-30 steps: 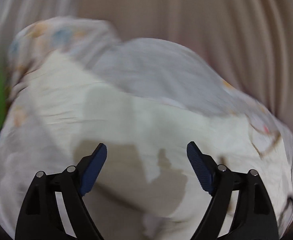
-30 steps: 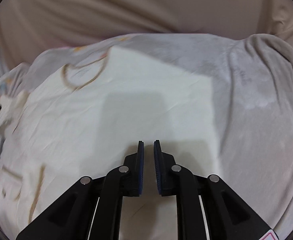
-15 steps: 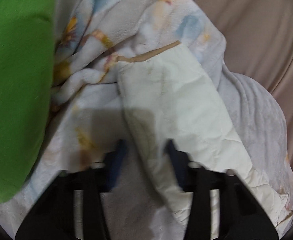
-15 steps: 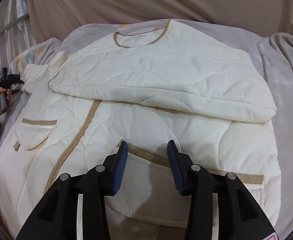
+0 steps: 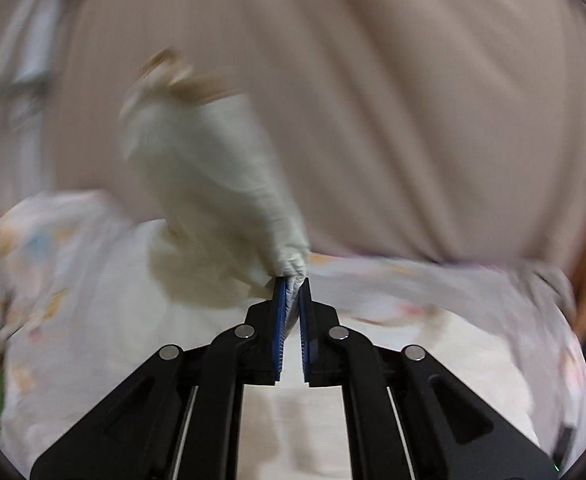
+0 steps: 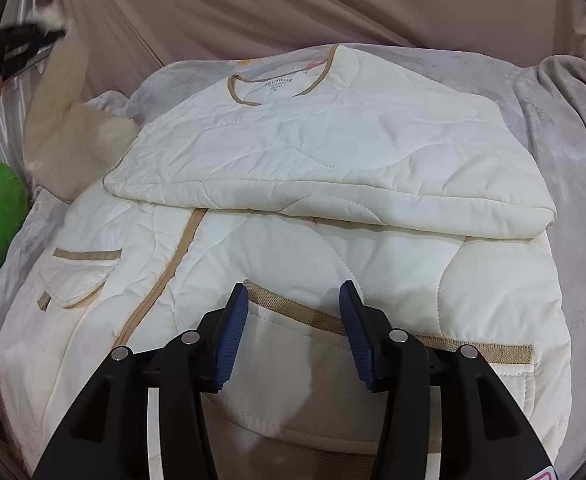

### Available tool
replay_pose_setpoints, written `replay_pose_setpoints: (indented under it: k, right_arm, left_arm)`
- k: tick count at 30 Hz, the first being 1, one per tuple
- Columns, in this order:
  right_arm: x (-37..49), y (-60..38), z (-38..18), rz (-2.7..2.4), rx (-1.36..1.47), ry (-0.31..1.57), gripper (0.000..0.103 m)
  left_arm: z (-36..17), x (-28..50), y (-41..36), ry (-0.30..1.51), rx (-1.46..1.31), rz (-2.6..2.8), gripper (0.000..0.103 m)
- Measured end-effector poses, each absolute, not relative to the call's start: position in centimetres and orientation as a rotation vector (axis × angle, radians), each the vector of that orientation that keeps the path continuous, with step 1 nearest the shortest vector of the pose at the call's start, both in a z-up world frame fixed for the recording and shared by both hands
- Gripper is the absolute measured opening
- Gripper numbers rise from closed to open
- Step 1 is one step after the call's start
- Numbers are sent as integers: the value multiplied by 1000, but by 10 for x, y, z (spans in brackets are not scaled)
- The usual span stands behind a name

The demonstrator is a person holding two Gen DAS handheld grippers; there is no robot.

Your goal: Fold large clothes

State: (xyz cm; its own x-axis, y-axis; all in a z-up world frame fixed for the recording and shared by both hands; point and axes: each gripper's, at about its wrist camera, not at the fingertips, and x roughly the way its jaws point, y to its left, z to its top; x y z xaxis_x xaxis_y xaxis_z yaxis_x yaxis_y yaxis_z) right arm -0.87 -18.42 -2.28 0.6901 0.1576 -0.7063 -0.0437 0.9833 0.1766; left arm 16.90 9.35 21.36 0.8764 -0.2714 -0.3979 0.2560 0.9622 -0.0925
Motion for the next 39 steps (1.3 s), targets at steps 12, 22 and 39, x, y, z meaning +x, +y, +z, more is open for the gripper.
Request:
replay_pose_setpoints:
  k: [12, 22, 39]
  right_arm:
    - [-39, -218, -3, 94, 291, 753, 57]
    - [-21, -282, 27, 21, 468, 739, 62]
    - [48, -249, 68, 175, 421, 646, 7]
  left_arm:
    - [38, 141, -96, 858, 228, -555, 39]
    - [49, 115, 71, 723, 281, -244, 74]
    - [12, 165, 155, 844, 140, -130, 23]
